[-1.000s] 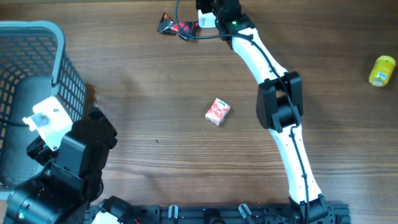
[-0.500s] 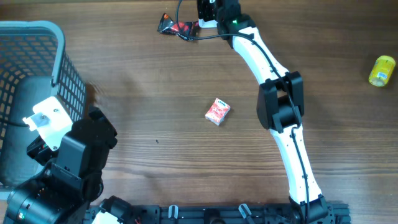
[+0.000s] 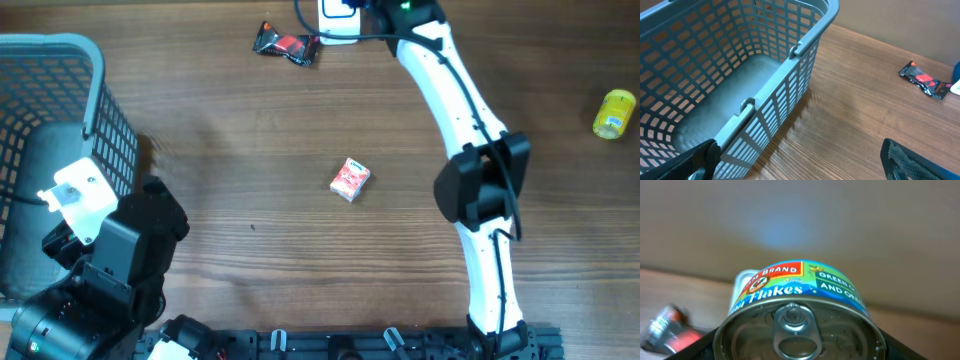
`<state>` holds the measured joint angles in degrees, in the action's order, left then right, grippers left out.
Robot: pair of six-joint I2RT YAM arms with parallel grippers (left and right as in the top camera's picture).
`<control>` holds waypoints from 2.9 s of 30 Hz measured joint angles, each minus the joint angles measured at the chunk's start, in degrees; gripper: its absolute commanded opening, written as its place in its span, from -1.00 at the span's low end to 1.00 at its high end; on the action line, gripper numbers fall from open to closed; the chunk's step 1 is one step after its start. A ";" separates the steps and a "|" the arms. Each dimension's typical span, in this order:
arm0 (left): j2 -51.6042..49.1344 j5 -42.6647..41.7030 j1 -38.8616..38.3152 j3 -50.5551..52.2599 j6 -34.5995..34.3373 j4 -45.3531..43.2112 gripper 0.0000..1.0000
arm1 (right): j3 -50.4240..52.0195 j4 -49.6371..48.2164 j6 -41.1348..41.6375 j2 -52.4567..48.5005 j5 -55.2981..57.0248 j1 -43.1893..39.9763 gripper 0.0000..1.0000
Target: Scan the item barcode
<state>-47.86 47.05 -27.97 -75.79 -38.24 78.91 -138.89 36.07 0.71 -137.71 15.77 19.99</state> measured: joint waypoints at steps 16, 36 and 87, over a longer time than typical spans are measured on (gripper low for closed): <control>-0.04 -1.11 0.02 -0.02 0.00 -1.55 1.00 | 0.11 35.10 8.59 0.24 0.57 -15.23 0.40; -14.38 -8.90 -0.74 0.00 0.20 -11.06 1.00 | 2.95 33.20 10.64 0.24 -9.09 -39.80 0.40; -19.47 -9.70 -13.18 0.00 0.22 -20.48 1.00 | 21.31 14.12 4.11 -2.45 -15.58 -49.24 1.00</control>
<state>-67.33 37.34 -41.15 -75.79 -38.02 58.43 -117.58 50.19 4.82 -140.16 0.19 -29.26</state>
